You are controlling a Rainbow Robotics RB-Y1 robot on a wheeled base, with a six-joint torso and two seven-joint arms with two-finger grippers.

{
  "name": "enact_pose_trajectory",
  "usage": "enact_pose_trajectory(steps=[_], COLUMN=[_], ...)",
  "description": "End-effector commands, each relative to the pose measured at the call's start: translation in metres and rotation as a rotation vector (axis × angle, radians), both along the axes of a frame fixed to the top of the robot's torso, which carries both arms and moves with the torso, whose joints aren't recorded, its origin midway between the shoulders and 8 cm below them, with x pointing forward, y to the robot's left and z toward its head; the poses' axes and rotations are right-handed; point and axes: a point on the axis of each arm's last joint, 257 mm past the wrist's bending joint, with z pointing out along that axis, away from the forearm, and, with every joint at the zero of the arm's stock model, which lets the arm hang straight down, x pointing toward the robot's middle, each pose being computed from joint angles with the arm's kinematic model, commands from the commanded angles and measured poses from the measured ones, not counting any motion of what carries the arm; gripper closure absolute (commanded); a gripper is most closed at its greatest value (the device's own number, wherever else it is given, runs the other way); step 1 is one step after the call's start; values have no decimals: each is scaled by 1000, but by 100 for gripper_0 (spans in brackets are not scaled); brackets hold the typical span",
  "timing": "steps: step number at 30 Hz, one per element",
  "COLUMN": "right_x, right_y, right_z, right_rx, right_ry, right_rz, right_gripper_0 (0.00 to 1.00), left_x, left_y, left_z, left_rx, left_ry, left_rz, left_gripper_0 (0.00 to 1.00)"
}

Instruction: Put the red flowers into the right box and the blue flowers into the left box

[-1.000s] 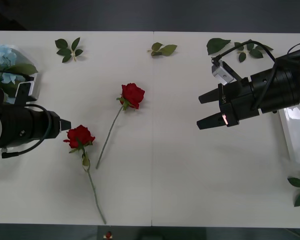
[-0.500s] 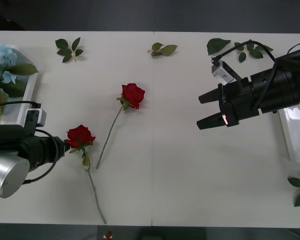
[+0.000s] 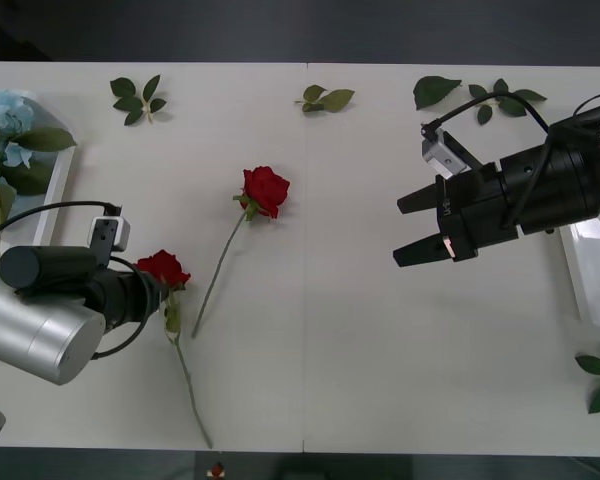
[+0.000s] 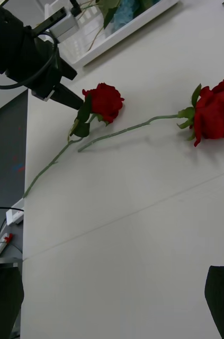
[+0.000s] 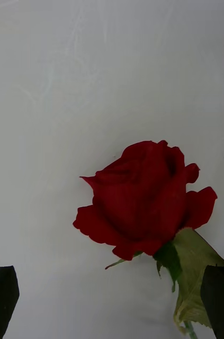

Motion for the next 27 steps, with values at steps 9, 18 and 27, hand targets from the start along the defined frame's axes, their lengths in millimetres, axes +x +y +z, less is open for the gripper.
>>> enact_pose_trajectory(steps=[9,18,27], right_x=[4,7,9], right_y=[-15,-17,-20], right_z=[16,15,14], right_rx=[-25,-26,-28], right_ry=[-39,-38,-34], right_rz=[8,0,-7], right_gripper_0=[0,0,0], left_x=[29,40,40], left_y=[-2,8,10], left_z=[0,-20,-26], left_rx=[-39,-38,-34], left_ry=[-25,-26,-20], left_rz=[40,48,47], left_gripper_0=[0,0,0])
